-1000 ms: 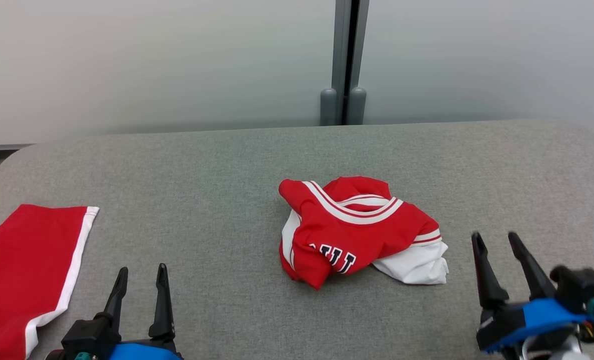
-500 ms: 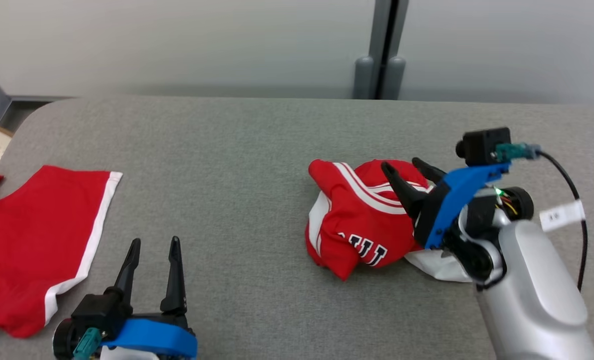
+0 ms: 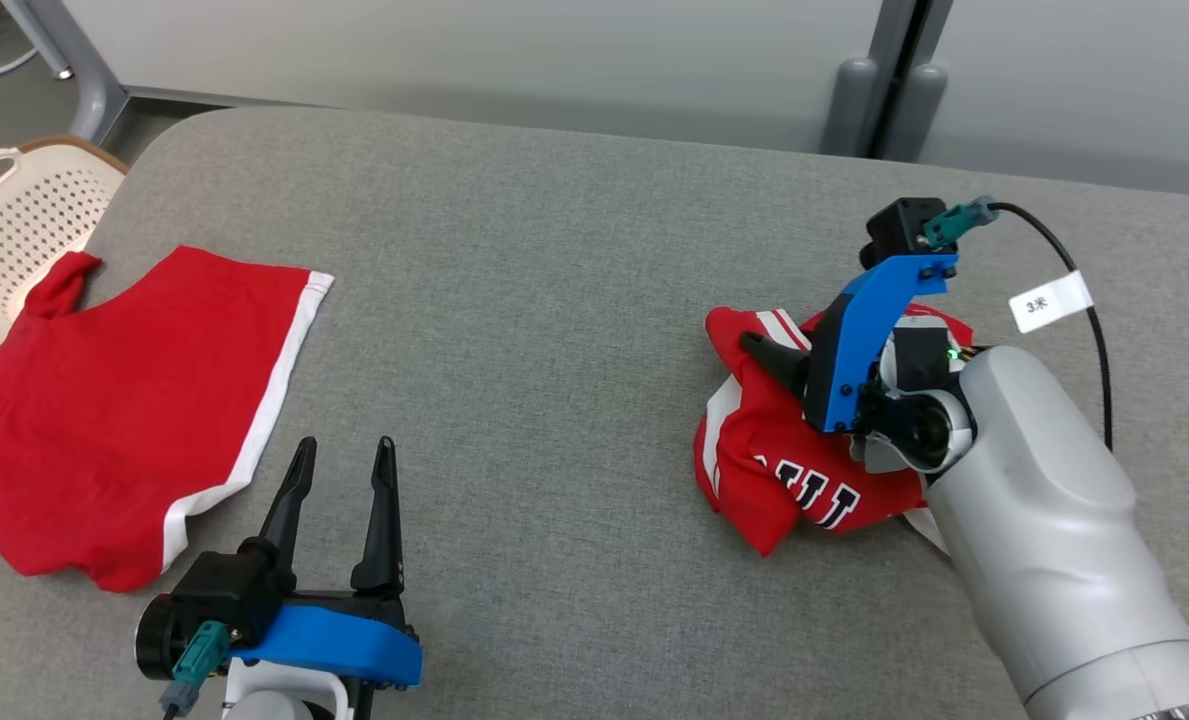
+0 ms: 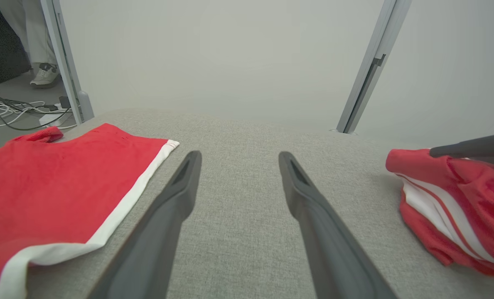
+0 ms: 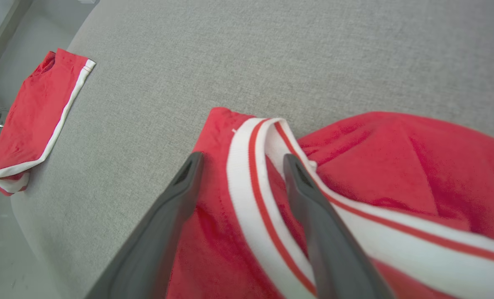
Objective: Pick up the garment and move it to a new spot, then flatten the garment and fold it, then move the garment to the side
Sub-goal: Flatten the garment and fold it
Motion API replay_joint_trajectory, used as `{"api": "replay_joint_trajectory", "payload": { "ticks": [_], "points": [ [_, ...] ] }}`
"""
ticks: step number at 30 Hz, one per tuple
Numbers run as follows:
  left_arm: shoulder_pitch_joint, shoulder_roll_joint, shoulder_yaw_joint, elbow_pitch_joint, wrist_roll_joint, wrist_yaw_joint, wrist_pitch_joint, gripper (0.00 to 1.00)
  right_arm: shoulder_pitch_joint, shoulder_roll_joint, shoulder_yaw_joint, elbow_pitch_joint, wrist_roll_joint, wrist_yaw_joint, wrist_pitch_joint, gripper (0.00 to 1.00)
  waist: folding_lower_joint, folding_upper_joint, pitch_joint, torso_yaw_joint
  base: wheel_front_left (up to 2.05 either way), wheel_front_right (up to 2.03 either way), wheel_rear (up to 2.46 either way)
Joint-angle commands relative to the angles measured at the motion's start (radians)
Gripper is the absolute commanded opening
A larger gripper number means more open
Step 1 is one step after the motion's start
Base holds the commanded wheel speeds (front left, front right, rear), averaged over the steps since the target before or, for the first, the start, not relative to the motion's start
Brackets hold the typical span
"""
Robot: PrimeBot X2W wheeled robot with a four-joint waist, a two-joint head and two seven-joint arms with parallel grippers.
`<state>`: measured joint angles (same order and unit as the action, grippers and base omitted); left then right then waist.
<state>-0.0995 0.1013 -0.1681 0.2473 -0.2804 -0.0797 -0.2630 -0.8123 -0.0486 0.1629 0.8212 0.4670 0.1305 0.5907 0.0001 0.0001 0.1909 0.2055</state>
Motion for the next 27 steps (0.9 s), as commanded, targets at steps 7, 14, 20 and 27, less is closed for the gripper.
{"api": "replay_joint_trajectory", "payload": {
  "ticks": [7,14,20,27],
  "points": [
    [-0.007,-0.011,0.013,0.011,0.012,-0.009,-0.003,1.0,-0.028,-0.003,0.18,0.067,0.2,0.0,0.05,0.73,-0.0001,-0.0001,0.0,0.018,0.0,0.0,0.0],
    [0.005,-0.017,0.026,0.019,0.015,-0.016,-0.003,1.0,-0.04,-0.003,0.304,0.039,0.296,0.0,0.065,0.0,-0.0001,-0.0001,-0.029,0.001,0.0,0.0,0.0],
    [0.009,-0.017,0.038,0.024,0.017,-0.018,-0.003,1.0,-0.067,-0.003,0.328,-0.006,0.327,0.0,-0.021,0.0,-0.0001,-0.0001,-0.051,-0.016,0.0,0.0,0.0],
    [0.028,-0.017,0.052,0.016,0.022,-0.024,-0.003,1.0,-0.123,-0.002,0.338,-0.104,0.321,0.001,-0.182,0.0,-0.0001,-0.0001,-0.089,-0.028,0.0,0.0,0.0]
  ]
}}
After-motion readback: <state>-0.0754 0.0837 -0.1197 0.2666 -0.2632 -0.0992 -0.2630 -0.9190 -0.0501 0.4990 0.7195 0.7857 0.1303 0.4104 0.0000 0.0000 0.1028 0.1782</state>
